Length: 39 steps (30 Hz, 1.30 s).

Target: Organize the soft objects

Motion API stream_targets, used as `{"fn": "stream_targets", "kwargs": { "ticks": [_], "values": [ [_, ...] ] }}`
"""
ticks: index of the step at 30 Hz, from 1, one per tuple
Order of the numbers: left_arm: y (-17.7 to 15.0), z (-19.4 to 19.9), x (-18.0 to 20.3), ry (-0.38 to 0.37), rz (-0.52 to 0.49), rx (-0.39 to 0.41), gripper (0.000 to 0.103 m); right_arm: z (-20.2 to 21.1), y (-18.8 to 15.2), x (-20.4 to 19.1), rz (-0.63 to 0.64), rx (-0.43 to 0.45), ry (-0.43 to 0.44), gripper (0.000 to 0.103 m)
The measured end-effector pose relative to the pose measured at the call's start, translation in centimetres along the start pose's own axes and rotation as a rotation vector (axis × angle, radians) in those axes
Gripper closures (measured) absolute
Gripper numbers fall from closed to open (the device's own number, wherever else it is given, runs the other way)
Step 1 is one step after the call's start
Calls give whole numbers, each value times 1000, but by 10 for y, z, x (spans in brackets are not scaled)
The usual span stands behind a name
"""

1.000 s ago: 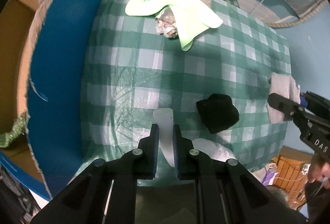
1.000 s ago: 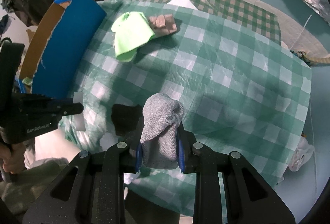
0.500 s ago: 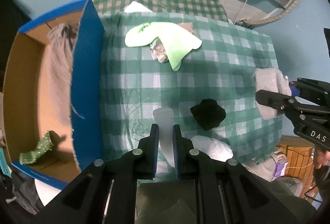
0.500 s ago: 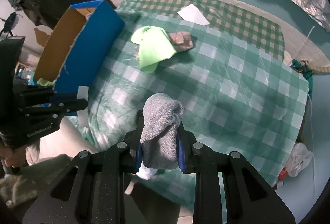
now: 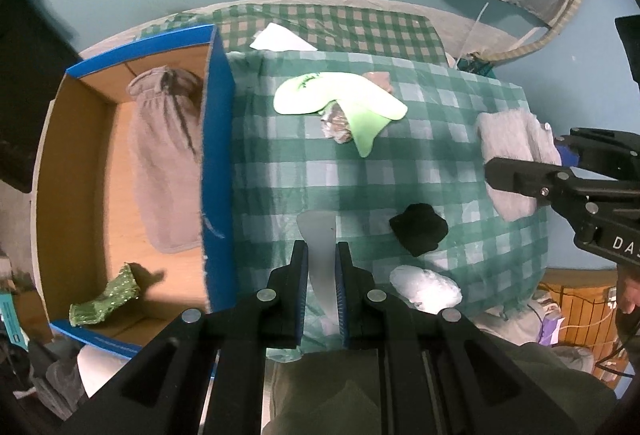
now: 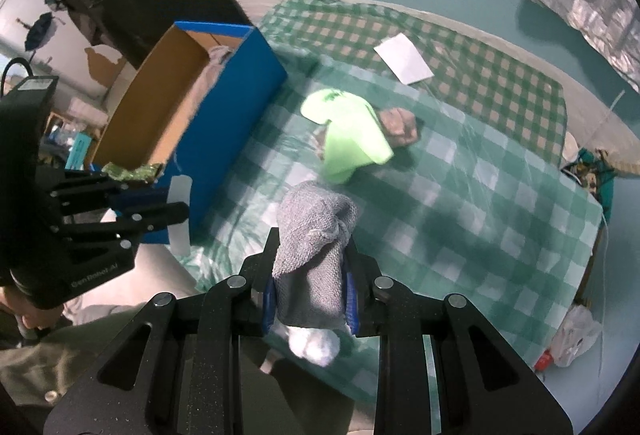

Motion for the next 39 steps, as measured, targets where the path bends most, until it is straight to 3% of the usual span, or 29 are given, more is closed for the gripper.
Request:
{"fn": "stream_targets", "kwargs": {
  "ticks": [16, 39],
  "values": [
    [9, 33, -57, 9, 94, 67, 90, -11, 54, -48, 103, 9, 36, 78],
    [6, 37, -156, 40, 255, 59, 90, -61, 121, -132, 208, -19, 112, 78]
  ]
}}
Point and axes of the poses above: each gripper's, at about its wrist camera, not at the fingertips, and z roughly against the way its jaws point, x to its right, y to its top, the point moved 6 cm from there along -z, roughly the way its jaws point, and after that the axes turned 13 degrees about z, right-handed, at the moved point
